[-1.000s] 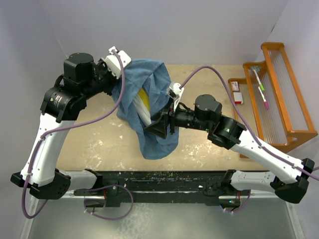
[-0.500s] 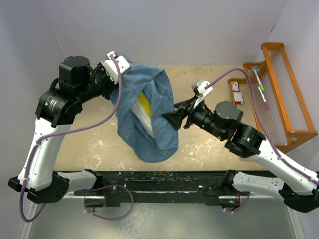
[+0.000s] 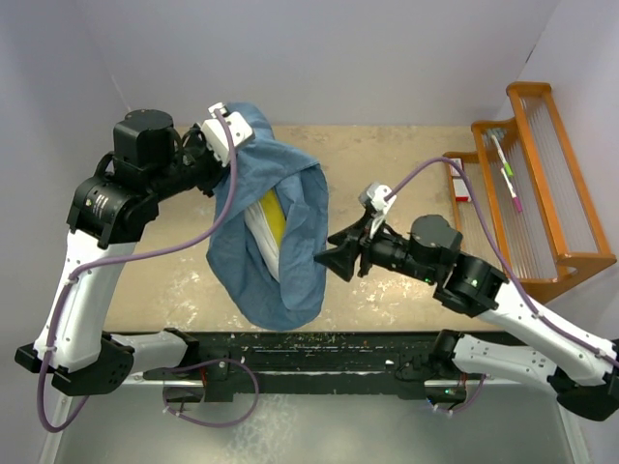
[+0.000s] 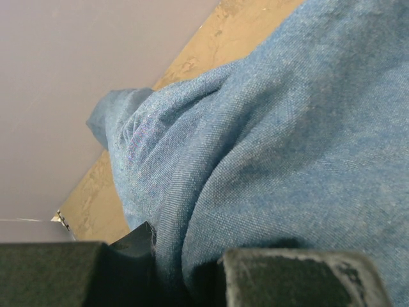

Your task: Remove the pillowcase from the pillow

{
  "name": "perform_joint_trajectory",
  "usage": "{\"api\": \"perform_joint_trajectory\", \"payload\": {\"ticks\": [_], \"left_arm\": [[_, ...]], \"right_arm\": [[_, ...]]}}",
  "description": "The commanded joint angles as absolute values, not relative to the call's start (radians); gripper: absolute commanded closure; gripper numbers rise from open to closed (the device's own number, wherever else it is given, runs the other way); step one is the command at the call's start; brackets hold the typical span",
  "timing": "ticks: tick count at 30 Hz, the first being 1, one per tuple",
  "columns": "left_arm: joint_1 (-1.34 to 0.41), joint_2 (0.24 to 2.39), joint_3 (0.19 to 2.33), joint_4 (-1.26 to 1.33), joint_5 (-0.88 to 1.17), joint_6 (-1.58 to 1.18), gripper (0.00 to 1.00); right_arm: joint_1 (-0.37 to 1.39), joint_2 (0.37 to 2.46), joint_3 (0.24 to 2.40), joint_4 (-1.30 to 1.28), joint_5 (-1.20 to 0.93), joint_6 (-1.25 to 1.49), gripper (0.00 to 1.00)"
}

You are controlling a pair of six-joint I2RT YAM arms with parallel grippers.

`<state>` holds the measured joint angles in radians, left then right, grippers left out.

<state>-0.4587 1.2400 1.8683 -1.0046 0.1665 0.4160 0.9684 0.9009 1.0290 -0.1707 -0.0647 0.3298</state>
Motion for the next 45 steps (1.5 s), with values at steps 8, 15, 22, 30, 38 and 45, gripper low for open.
{"api": "perform_joint_trajectory", "payload": {"ticks": [8,15,22,30,38,45], "left_arm": [[-0.454,1.229,1.945,-0.952,0.139,0.435,1.00],[-0.454,1.224,1.980,-0.966,0.138,0.460,1.00],[-0.454,1.216,1.978,-0.962,0.160,0.459,1.00],[-0.455,1.222,2.003,-0.973,0.178,0.452,1.00],[-0.454,1.239,2.082,-1.055,0.376,0.412,1.00],[-0.454,1.250,2.088,-1.039,0.396,0.353,1.00]], "right_arm": [[0.969,0.874,0.938,0.004,-0.237,0.456,0.43],[0.969,0.815,0.931,-0.100,-0.044,0.467,0.90],[0.969,0.757,0.959,-0.190,0.102,0.427,1.00],[0.969,0.802,0.976,-0.258,0.236,0.422,1.00],[0.920,1.000,1.018,-0.306,0.672,0.421,1.00],[0.920,1.081,1.030,-0.102,0.307,0.334,0.94]]}}
